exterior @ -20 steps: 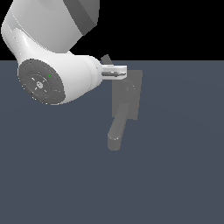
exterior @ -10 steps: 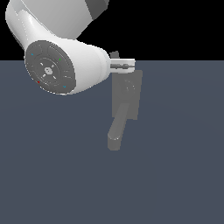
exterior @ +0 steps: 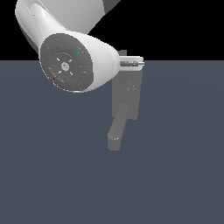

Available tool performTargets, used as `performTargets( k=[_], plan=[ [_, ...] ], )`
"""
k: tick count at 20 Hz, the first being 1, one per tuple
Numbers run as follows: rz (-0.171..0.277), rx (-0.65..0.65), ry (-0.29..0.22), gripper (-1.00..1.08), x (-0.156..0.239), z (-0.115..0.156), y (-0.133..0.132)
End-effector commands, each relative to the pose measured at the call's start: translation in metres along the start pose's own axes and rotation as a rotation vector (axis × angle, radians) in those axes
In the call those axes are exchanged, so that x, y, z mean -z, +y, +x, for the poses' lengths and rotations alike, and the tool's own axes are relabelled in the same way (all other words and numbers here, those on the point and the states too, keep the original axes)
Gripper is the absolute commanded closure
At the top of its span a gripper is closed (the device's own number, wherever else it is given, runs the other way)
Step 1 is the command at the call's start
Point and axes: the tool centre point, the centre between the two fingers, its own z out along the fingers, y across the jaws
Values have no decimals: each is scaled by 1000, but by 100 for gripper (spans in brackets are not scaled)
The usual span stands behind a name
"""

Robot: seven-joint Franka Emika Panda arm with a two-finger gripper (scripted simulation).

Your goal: Turn on the faucet by rotating a designated handle.

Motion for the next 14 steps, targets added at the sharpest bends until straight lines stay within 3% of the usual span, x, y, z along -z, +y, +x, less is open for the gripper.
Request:
performTargets(
  k=[1, 9, 10, 14],
  plan=[
    [18, -4, -19, 108, -4, -13, -21],
    [18, -5, -31, 108, -5, -25, -48],
    [15, -28, -3, 108, 3, -2, -35],
    [15, -23, -9, 108, 1, -2, -52]
  ],
)
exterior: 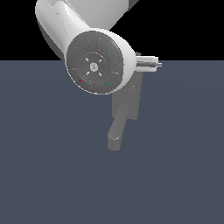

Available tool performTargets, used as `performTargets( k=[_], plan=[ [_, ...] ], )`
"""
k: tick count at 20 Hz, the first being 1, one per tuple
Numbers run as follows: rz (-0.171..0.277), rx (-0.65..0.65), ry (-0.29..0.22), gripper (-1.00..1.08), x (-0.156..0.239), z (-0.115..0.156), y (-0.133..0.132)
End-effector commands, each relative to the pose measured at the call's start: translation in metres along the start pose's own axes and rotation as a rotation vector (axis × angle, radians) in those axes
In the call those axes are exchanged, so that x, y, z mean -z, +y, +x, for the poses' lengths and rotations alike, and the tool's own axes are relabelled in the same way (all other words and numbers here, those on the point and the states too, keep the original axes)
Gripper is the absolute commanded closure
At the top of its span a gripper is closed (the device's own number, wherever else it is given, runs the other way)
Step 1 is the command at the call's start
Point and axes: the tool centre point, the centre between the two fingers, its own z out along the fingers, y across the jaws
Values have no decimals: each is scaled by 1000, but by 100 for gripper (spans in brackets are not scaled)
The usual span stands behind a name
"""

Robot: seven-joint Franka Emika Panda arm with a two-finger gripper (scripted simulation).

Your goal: Turn on the faucet by rotating a designated handle.

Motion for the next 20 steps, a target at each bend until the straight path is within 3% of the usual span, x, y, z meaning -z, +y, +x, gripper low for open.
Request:
performTargets(
  k=[1, 15, 16, 20],
  plan=[
    [12, 1, -4, 108, -2, 0, -16],
    [14, 16, -24, 108, -7, -4, -71],
    [38, -37, -36, 108, 4, 8, -66],
    [33, -26, -34, 108, 1, 16, -77]
  ],
)
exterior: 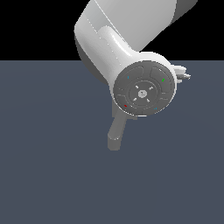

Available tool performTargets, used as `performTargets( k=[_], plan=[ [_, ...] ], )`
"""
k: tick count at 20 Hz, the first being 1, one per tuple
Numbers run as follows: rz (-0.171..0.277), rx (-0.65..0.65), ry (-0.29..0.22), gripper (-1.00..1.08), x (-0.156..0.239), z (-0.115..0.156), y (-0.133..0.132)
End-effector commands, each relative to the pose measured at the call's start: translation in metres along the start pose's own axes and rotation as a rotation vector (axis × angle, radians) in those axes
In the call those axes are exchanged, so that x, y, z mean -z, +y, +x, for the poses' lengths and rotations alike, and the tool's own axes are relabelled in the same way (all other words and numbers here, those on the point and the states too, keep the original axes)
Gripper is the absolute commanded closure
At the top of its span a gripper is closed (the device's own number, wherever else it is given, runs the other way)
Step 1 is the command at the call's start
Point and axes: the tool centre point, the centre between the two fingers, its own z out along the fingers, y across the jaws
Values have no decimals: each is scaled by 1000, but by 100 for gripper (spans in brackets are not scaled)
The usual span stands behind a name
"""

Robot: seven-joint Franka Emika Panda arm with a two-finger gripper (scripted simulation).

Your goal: Turn on the faucet by rotating a designated handle.

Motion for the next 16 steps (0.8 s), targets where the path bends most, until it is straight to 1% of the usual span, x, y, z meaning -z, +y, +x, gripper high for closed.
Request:
performTargets(
  k=[1, 16],
  plan=[
    [-4, 16, 5, 108, -2, 3, -10],
    [-23, 55, 13, 108, -12, 27, -53]
  ],
)
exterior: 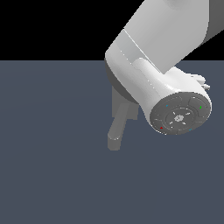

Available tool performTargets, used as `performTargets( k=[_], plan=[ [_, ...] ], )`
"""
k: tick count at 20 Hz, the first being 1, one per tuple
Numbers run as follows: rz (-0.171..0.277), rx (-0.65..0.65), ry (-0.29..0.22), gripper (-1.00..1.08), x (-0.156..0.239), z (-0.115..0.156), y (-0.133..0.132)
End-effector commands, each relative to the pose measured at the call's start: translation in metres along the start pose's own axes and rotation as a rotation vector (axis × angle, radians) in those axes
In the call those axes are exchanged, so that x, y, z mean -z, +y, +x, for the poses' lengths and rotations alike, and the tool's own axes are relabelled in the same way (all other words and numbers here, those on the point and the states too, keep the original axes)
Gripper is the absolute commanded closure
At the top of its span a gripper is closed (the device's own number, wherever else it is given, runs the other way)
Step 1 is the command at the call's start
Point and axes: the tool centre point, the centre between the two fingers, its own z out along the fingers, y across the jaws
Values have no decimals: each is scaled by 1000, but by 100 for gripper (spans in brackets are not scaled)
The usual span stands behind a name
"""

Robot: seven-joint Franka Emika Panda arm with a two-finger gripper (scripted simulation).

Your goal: Turn on the faucet by rotating a designated handle.

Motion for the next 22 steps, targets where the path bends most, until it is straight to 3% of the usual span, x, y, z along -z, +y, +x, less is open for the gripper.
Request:
performTargets(
  k=[1, 22],
  plan=[
    [-39, 35, 40, 108, -2, 8, 1],
    [-39, 36, 40, 108, 0, 72, -19]
  ],
)
